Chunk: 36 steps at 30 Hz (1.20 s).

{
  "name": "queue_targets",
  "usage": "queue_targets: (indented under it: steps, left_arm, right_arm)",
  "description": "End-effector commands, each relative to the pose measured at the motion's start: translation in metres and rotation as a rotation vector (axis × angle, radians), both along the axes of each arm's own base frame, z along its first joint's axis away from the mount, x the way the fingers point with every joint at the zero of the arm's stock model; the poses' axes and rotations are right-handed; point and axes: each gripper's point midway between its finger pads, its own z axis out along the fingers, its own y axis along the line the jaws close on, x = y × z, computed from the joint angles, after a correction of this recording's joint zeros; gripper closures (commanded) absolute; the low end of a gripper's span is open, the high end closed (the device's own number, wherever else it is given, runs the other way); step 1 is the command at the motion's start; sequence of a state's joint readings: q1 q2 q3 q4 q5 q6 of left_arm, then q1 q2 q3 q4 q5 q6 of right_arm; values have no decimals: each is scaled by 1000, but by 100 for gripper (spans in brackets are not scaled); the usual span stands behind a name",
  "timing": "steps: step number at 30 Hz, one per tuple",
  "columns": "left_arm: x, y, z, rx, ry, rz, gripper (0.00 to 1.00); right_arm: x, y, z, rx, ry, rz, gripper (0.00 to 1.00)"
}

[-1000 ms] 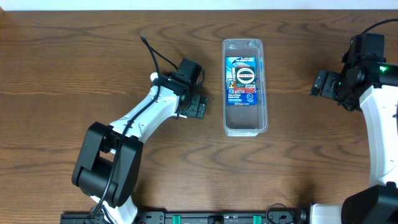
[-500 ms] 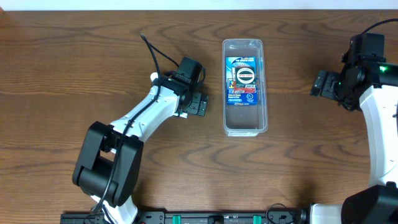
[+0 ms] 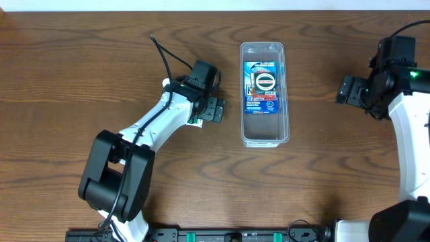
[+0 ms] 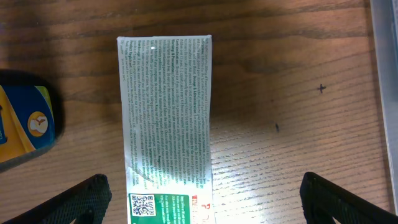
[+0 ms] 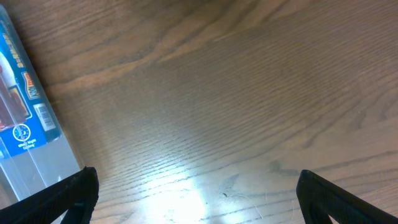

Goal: Pack container

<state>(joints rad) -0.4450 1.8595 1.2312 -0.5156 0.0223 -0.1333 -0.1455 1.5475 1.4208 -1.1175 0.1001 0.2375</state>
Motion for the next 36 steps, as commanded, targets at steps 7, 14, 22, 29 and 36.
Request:
queue_targets:
  steps: [7, 14, 22, 29, 36]
  left_arm:
    - [4, 1, -14, 17, 20, 2, 2]
    - [8, 0, -15, 12, 10, 2, 2]
    - [4, 1, -32, 29, 46, 1, 2]
    - [4, 1, -32, 29, 46, 2, 2]
    - [5, 1, -31, 27, 42, 2, 2]
  right_arm:
    - [0, -1, 0, 7, -1, -15, 1]
    - [0, -1, 0, 7, -1, -15, 1]
    - [0, -1, 0, 7, -1, -15, 1]
    - [0, -1, 0, 7, -1, -15, 1]
    - [0, -1, 0, 7, -1, -15, 1]
